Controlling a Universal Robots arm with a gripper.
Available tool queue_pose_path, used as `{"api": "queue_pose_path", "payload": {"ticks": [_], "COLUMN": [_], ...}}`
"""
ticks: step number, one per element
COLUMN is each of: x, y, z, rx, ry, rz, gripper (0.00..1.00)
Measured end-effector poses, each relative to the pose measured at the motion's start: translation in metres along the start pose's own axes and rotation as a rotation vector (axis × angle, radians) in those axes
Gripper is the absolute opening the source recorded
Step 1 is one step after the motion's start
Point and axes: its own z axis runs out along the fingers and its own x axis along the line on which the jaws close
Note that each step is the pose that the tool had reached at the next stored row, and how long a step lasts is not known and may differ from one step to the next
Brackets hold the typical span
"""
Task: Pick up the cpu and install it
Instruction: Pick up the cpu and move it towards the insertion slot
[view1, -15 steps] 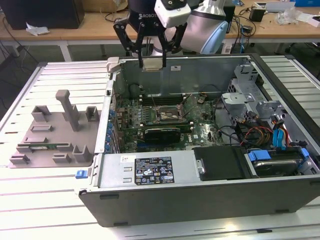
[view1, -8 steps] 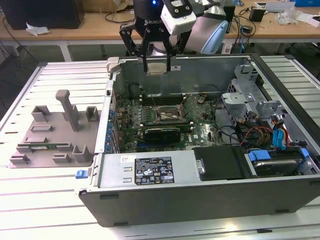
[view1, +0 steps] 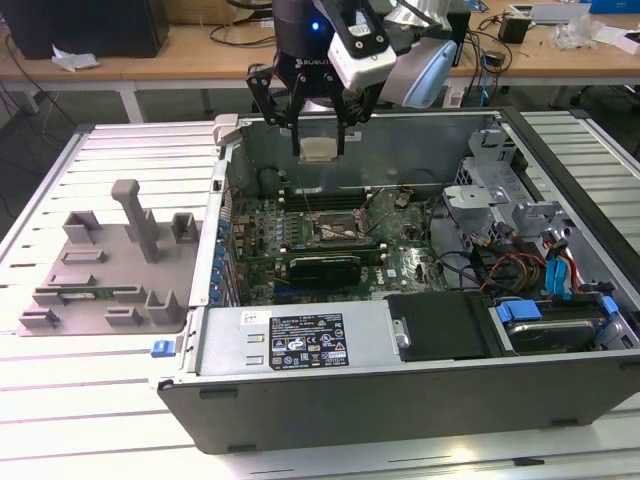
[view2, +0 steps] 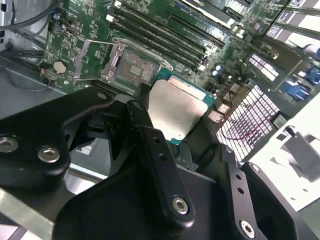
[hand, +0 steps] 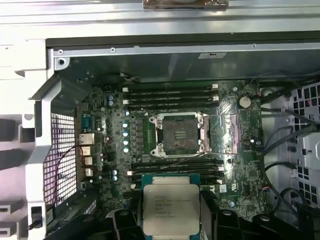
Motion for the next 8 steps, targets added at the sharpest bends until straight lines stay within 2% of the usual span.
{"api": "queue_pose_path", "payload": {"ticks": [4, 5, 8], "x": [-0.0027, -0.0037, -0.0050], "y": [-0.0001, -0.0001, -0.0003], "z": [0.0106, 0.0157, 0.0216], "rx": [0.0000, 0.0001, 0.0001], "ry": [0.0003, 0.0004, 0.0006], "rz": [0.000, 0.000, 0.000], "gripper": [0.55, 0.55, 0.55]}}
